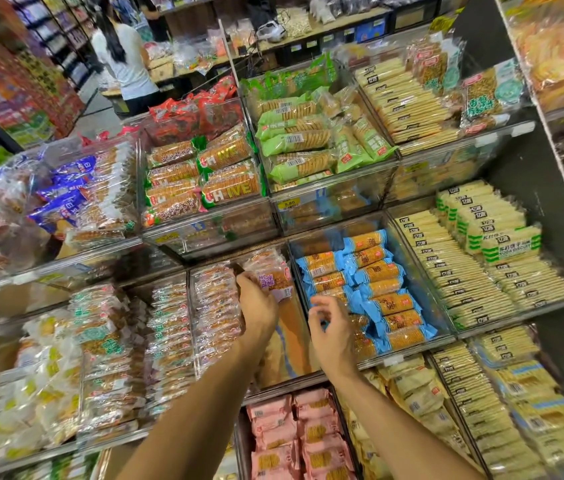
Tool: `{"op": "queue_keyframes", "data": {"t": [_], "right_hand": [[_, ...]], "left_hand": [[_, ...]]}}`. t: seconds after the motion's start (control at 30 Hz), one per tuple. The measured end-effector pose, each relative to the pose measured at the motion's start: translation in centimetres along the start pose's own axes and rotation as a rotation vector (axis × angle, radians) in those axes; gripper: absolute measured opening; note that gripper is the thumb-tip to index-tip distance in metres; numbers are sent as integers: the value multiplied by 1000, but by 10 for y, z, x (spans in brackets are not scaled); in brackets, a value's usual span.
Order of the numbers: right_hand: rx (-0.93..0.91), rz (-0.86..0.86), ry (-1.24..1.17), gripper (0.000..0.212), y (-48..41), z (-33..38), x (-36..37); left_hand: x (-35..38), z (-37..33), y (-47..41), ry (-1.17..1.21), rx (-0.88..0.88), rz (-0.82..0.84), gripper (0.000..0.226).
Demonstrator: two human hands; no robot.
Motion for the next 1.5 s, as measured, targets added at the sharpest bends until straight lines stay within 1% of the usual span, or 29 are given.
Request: {"op": "queue_keyframes", "data": {"t": [0.07, 0.1, 0.17, 0.2, 0.27, 0.3, 0.33, 0.43, 0.57, 0.67, 0.73, 0.83, 0.87, 0.97, 1.0, 1.1, 1.23, 1.27, 1.3, 1.33, 1.37, 1.4, 1.47, 1.5], "right_hand": [[2, 0, 6, 15, -1, -1, 0], [4, 5, 11, 15, -1, 0, 0], [4, 15, 25, 15, -1, 0, 0], [2, 17, 29, 15, -1, 0, 0], [0, 24, 34, 15, -2, 0, 0], [2, 28, 38, 15, -2, 1, 1], [4, 31, 41, 15, -2, 1, 1], [6, 24, 47, 14, -2, 2, 0], [23, 37, 47, 15, -3, 1, 1], [23, 29, 48, 15, -3, 1, 0], [28, 32, 50, 14, -3, 1, 1], [45, 45, 64, 13, -4, 1, 1], [57, 55, 64, 13, -4, 1, 0], [129, 98, 27, 12, -7, -1, -1], [150, 116, 20, 13, -9, -2, -2], [153, 178, 95, 22, -18, 1, -4], [86, 238, 266, 31, -36, 30, -14], [43, 262, 324, 33, -41, 42, -15], [-1, 291, 393, 36, -46, 53, -14], [-50, 318, 466, 38, -51, 66, -11], [-88, 345, 539, 40, -55, 79, -6], [-106, 373, 601, 41, -57, 91, -1], [-112, 426, 662, 43, -56, 118, 14], [-129, 452, 686, 46, -53, 131, 25]], "left_hand": [[5, 6, 2, 37, -9, -16, 67], [6, 8, 1, 56, -9, -11, 67], [6, 9, -4, 80, -19, 28, 60], [5, 9, -8, 106, -19, 49, 65], [1, 8, -16, 133, -20, 83, 86], [0, 7, -19, 136, -15, 98, 90], [-1, 5, -20, 137, -6, 118, 90], [1, 6, -27, 68, 25, 144, 77], [-2, 1, -25, 29, 5, 171, 84], [-2, 2, -17, 43, -26, 88, 83], [-2, 7, -13, 47, -79, 44, 80], [0, 10, -9, 48, -118, 44, 71], [0, 7, -7, 22, -117, 40, 73], [-5, -11, 7, -54, -76, 65, 85], [-8, -16, 10, -59, -52, 76, 85], [-29, -37, 26, -76, 45, 82, 72], [-75, -61, 56, -333, 156, 54, 44], [-89, -63, 63, -433, 180, 16, 41], [-104, -64, 70, -573, 206, -45, 42], [-119, -61, 74, -745, 201, -106, 47], [-136, -58, 82, -887, 157, -162, 52], [-152, -52, 88, -966, 88, -190, 54], [-184, -42, 103, -1021, -4, -207, 51], [-197, -38, 111, -1033, -20, -215, 47]]}}
Point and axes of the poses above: each hand's wrist, its own y-axis away from the middle knuckle, its own x-axis out of the palm, z = x × y, the point moved 6 cm from there along -y, towards the middle knuckle, and after that the axes turned 8 degrees about z, right-handed, at the moved point
